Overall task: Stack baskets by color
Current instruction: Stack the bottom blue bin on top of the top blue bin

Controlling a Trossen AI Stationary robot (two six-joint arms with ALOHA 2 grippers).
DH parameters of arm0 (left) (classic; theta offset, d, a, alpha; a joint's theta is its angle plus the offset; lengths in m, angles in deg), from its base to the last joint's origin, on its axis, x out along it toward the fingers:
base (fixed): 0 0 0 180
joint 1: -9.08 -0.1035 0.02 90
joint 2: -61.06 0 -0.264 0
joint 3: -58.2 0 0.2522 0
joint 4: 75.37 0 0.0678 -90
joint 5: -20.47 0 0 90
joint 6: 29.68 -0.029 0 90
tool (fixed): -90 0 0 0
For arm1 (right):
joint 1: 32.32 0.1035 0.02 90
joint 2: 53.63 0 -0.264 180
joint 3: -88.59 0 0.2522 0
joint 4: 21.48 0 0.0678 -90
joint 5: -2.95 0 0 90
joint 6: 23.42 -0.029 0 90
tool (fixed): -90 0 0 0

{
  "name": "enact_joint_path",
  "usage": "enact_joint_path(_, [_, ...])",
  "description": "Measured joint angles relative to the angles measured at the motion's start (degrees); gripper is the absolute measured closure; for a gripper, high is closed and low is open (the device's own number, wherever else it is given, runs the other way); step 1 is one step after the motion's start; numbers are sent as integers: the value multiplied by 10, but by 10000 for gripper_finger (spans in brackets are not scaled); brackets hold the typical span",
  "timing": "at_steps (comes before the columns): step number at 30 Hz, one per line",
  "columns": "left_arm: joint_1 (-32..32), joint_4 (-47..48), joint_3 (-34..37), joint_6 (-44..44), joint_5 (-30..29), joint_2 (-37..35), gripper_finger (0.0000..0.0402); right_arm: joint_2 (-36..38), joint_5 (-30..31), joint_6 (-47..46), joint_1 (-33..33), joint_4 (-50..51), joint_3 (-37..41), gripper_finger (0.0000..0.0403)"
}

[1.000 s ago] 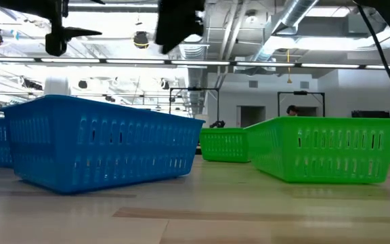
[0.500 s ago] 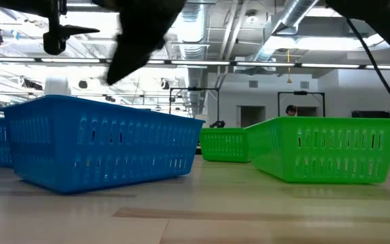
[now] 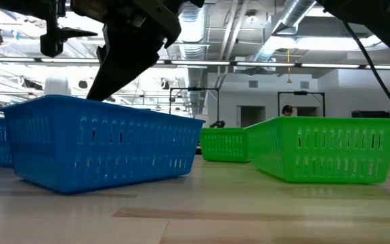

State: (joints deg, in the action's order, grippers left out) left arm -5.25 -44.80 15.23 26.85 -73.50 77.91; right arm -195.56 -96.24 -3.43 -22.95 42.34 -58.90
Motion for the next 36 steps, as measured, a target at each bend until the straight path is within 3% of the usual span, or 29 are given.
enact_joint_path(17, [0,3,0,1,1,0,128,-37,3,35,-1,17,0,241])
enact_joint_path(28, [0,4,0,2,1,0,128,-36,6,36,-5,53,0,386])
enact_joint_path(36, [0,1,0,16,-3,0,128,-5,11,-101,-42,74,0,395])
